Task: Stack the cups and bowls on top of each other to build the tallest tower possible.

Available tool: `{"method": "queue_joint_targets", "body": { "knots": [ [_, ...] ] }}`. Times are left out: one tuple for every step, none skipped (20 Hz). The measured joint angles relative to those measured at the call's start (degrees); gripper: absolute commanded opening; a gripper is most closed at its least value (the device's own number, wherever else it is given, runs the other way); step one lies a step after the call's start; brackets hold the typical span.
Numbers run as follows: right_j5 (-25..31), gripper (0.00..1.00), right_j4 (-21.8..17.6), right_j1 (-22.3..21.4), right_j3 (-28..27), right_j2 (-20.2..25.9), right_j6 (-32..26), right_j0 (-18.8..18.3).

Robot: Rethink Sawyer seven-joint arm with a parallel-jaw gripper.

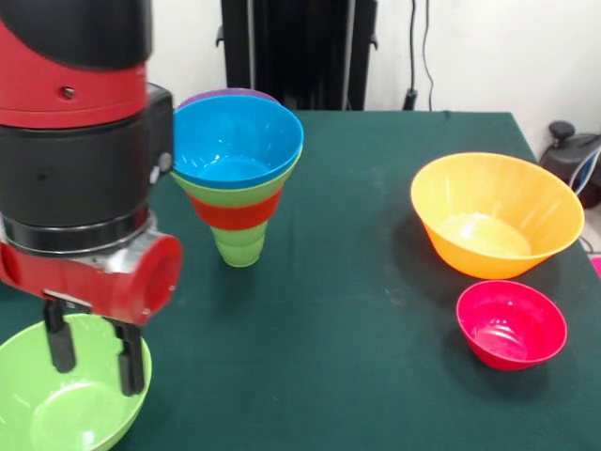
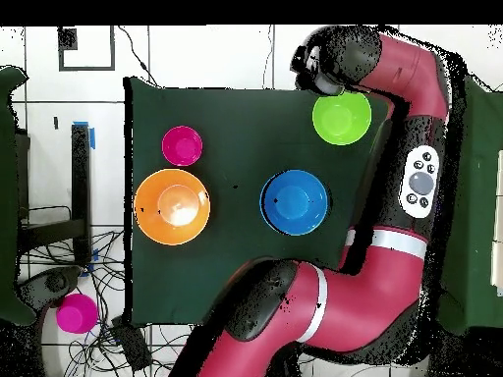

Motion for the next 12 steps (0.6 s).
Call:
{"method": "queue_joint_targets", "body": {
  "knots": [
    [0.0, 1.0, 0.0, -0.05, 0.08, -0.31, 0.0, -0.3],
    [-0.04, 1.0, 0.0, -0.09, 0.2, -0.4, 0.0, -0.46],
    [-0.07, 1.0, 0.01, -0.15, 0.38, -0.47, 0.0, -0.62],
    [-0.3, 1.0, 0.01, -0.3, 0.93, -0.54, 0.0, -0.98],
    [-0.7, 1.0, 0.06, -0.46, 1.64, -0.55, 0.0, -1.33],
    [-1.16, 1.0, 0.07, -0.6, 2.32, -0.56, 0.0, -1.6],
    [-1.52, 1.0, 0.06, -0.69, 2.78, -0.56, 0.0, -1.74],
    [-2.48, 1.0, 0.07, -0.85, 3.86, -0.56, 0.0, -2.04],
    [-3.4, 1.0, 0.11, -0.93, 4.95, -0.55, 0.0, -2.3],
    [-4.21, 1.0, 0.11, -0.93, 5.7, -0.54, 0.0, -2.47],
    [-4.77, 1.0, 0.11, -0.92, 6.23, -0.52, 0.0, -2.57],
    [-5.34, 1.0, 0.11, -0.91, 6.76, -0.51, 0.0, -2.67]
  ]
}}
